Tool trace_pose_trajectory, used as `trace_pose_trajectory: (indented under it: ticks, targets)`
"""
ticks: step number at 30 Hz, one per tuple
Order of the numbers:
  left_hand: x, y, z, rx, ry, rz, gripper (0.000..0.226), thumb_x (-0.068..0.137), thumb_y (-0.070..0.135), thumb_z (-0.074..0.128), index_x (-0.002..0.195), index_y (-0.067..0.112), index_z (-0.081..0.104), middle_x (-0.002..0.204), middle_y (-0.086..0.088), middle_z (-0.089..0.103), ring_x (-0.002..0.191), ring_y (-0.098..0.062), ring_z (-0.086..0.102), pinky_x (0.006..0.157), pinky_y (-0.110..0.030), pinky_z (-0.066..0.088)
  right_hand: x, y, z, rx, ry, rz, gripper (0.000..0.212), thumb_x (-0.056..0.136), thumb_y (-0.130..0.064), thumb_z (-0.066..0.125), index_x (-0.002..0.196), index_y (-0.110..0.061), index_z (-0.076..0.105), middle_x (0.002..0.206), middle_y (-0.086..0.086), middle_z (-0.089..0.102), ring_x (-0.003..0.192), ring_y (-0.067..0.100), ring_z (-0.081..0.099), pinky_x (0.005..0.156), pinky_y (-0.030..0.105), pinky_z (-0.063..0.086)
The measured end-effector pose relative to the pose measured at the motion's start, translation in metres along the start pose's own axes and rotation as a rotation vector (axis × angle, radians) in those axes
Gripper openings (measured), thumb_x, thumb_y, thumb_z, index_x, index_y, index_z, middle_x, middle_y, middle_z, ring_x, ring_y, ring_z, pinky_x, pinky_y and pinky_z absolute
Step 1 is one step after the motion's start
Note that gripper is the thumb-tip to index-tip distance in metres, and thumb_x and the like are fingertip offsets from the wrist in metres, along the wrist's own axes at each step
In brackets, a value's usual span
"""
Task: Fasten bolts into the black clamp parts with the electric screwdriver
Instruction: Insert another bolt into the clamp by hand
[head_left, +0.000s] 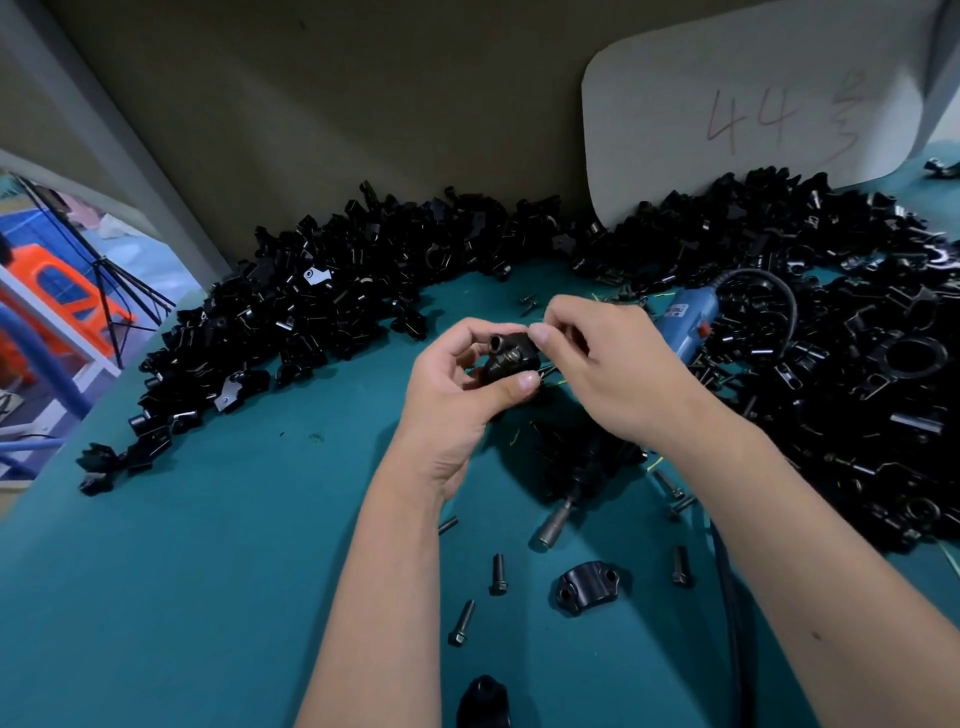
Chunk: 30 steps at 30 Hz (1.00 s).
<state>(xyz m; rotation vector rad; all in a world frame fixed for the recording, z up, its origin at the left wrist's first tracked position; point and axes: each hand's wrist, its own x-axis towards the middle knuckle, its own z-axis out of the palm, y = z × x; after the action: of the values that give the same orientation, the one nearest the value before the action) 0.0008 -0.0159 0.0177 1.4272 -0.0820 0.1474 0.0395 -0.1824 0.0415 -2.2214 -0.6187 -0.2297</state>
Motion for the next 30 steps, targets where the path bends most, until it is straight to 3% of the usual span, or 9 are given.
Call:
trace_pose_trajectory:
  ticks: [3,7,9,11,16,21,25,27,30]
  targets:
    - [-0.001,0.003,0.000,-0.166,-0.067,-0.036,0.030,0.087,0.014,0.073,0.116,0.011,0.069,0.109,-0.009,0.068,0.098,-0.021,0.064,0.093,-0.039,0.054,-0.001,-0.001,-0.003,0.094,0.001,-0.026,0.026,0.108,-0.023,0.050,0.086,-0.011,0.052,0.064,0.000,0.047,0.060,0.013,0.038,0.057,0.026,0.031]
    - [0.000,0.005,-0.001,-0.189,-0.069,-0.158,0.050,0.096,0.044,0.057,0.129,0.006,0.062,0.125,-0.022,0.065,0.108,-0.032,0.064,0.092,-0.048,0.058,-0.002,-0.001,-0.002,0.222,0.021,-0.080,0.021,0.110,-0.021,0.049,0.091,-0.012,0.052,0.067,0.002,0.049,0.060,0.013,0.040,0.058,0.029,0.037]
    - [-0.001,0.002,0.003,-0.089,-0.096,-0.137,0.032,0.099,0.036,0.061,0.116,0.010,0.065,0.105,-0.008,0.070,0.095,-0.027,0.067,0.081,-0.040,0.060,-0.003,-0.001,0.001,0.241,0.032,-0.111,0.018,0.109,-0.022,0.050,0.095,-0.012,0.053,0.071,0.005,0.051,0.065,0.020,0.044,0.062,0.033,0.040]
    - [0.000,0.001,0.004,-0.053,-0.064,-0.087,0.005,0.098,0.020,0.068,0.100,0.016,0.066,0.086,0.004,0.066,0.078,-0.018,0.061,0.067,-0.029,0.055,-0.002,0.001,0.001,0.198,0.028,-0.162,0.017,0.109,-0.022,0.050,0.096,-0.012,0.054,0.073,0.002,0.051,0.067,0.015,0.044,0.063,0.029,0.038]
    - [0.000,0.001,-0.005,0.011,-0.043,-0.050,0.019,0.081,0.010,0.080,0.090,0.019,0.066,0.080,0.005,0.064,0.069,-0.006,0.058,0.056,-0.023,0.046,0.000,0.007,0.004,0.083,0.003,-0.271,0.022,0.110,-0.026,0.046,0.092,-0.014,0.052,0.081,0.000,0.051,0.080,0.017,0.048,0.071,0.025,0.037]
    - [-0.001,0.003,0.001,-0.118,-0.060,-0.110,0.012,0.083,0.024,0.076,0.088,0.015,0.070,0.079,0.001,0.062,0.065,-0.009,0.055,0.062,-0.023,0.056,0.002,0.010,0.007,0.085,0.087,-0.287,0.028,0.109,-0.027,0.050,0.086,-0.010,0.054,0.075,-0.002,0.049,0.072,0.015,0.047,0.065,0.026,0.037]
    - [0.000,0.001,0.002,-0.155,-0.074,-0.098,0.006,0.082,0.016,0.077,0.081,0.022,0.074,0.080,0.002,0.063,0.071,-0.008,0.061,0.070,-0.025,0.058,0.000,0.013,0.005,0.060,0.083,-0.288,0.033,0.110,-0.031,0.049,0.083,-0.011,0.053,0.071,-0.002,0.048,0.068,0.017,0.045,0.062,0.032,0.037]
    - [0.000,0.001,0.002,-0.185,-0.109,-0.082,0.016,0.083,0.012,0.075,0.077,0.027,0.074,0.082,0.004,0.070,0.078,-0.007,0.068,0.075,-0.028,0.059,-0.002,0.010,0.006,0.030,0.098,-0.299,0.037,0.111,-0.030,0.046,0.080,-0.010,0.048,0.067,-0.002,0.045,0.064,0.020,0.043,0.059,0.037,0.036]
    - [0.002,0.000,0.002,-0.228,-0.104,-0.039,0.014,0.079,0.009,0.076,0.085,0.020,0.071,0.088,0.002,0.074,0.082,-0.012,0.073,0.077,-0.031,0.060,-0.003,0.002,0.007,-0.002,0.136,-0.276,0.039,0.111,-0.030,0.044,0.077,-0.012,0.043,0.061,-0.004,0.040,0.058,0.020,0.040,0.055,0.038,0.034]
